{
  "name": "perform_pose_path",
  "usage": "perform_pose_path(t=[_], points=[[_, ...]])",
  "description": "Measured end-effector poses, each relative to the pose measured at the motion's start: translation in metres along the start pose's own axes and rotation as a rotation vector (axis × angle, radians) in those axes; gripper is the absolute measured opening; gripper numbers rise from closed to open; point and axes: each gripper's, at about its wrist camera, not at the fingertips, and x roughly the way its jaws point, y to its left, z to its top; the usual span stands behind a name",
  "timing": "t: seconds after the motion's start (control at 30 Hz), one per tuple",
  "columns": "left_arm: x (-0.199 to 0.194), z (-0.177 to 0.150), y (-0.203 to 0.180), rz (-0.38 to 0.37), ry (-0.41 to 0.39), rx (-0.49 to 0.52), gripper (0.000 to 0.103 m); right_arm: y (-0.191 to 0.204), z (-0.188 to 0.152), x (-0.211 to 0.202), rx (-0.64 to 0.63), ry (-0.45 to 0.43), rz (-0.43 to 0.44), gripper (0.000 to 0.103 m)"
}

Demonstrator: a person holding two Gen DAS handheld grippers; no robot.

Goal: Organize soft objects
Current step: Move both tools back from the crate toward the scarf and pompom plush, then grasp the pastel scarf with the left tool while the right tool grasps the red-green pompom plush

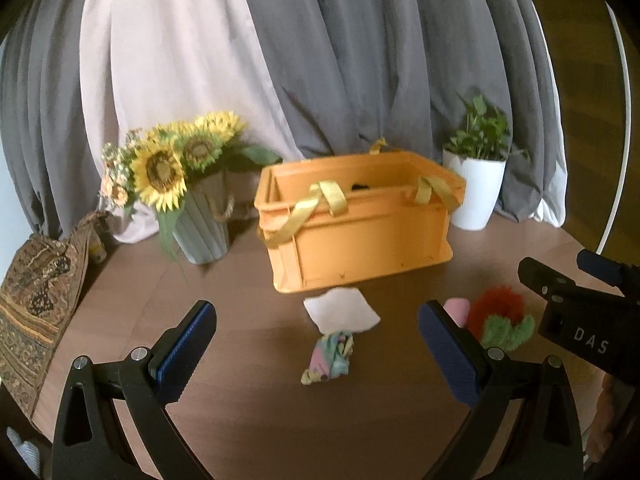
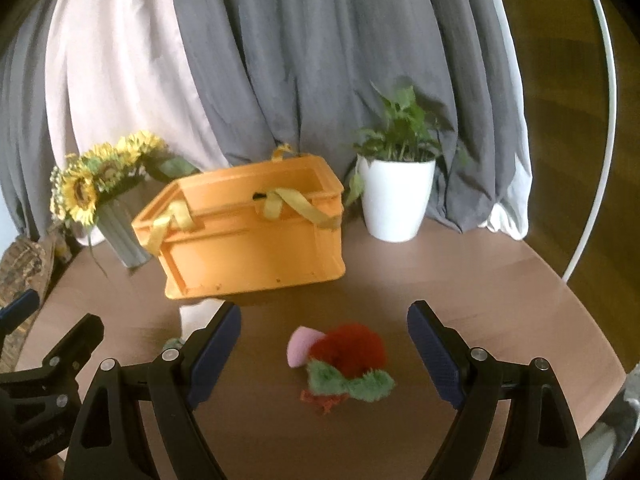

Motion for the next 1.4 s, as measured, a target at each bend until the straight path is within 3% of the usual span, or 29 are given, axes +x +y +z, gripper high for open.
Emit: perform_pose_path(t=[0.63,1.4], points=[[0.064,-0.038,-0.014,-0.001,0.157,0.006,0.102,-0.016,-0.039,0.058,0.01,0.149,-0.02,0.086],[0.143,-0.053,-0.011,-0.052,0.347,-0.072,0.074,-0.017,-0.059,0.126,0.022,0.275,-0.028,0.084]])
